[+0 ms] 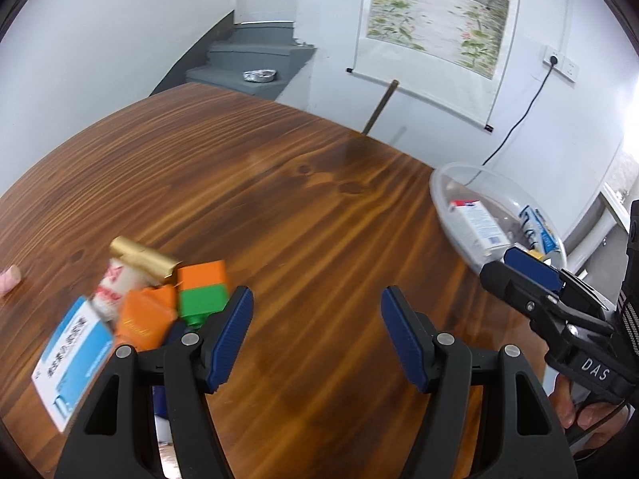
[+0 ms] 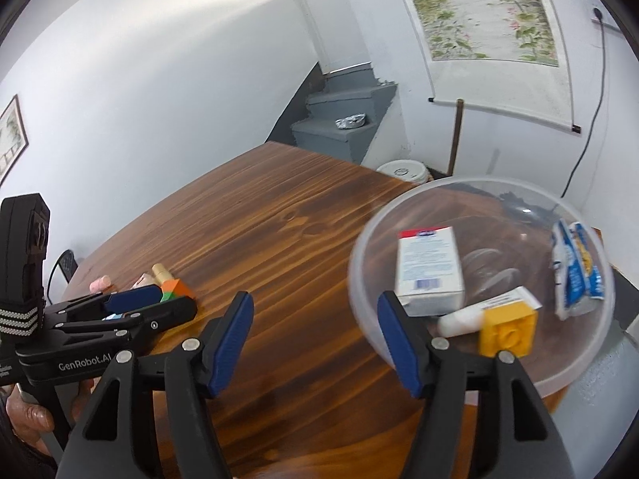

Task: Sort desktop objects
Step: 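Move both grippers back over the remaining items on the table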

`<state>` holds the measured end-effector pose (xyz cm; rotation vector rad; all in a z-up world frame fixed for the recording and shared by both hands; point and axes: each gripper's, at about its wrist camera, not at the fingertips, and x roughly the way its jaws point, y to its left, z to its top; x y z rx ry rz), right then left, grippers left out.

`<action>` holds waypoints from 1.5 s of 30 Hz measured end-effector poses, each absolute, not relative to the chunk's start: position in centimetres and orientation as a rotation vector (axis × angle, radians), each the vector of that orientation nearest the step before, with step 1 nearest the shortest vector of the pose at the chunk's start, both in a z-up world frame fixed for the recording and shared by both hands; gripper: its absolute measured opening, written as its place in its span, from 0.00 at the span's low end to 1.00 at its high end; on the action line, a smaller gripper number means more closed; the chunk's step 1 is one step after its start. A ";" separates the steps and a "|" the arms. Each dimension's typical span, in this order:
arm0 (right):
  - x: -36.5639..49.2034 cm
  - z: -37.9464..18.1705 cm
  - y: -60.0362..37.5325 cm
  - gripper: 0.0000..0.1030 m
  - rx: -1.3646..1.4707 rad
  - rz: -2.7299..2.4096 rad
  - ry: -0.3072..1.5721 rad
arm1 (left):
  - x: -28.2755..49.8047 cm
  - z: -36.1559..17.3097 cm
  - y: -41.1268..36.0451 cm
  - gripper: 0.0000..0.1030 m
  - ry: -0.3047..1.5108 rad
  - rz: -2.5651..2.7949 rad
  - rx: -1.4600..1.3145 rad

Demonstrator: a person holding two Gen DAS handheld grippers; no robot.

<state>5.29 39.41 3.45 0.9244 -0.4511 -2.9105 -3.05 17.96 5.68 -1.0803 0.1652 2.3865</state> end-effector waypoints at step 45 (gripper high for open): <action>-2.0 0.5 24.5 0.72 1.127 -2.647 -0.200 | -6.1 3.2 0.1 0.68 0.315 2.455 -1.128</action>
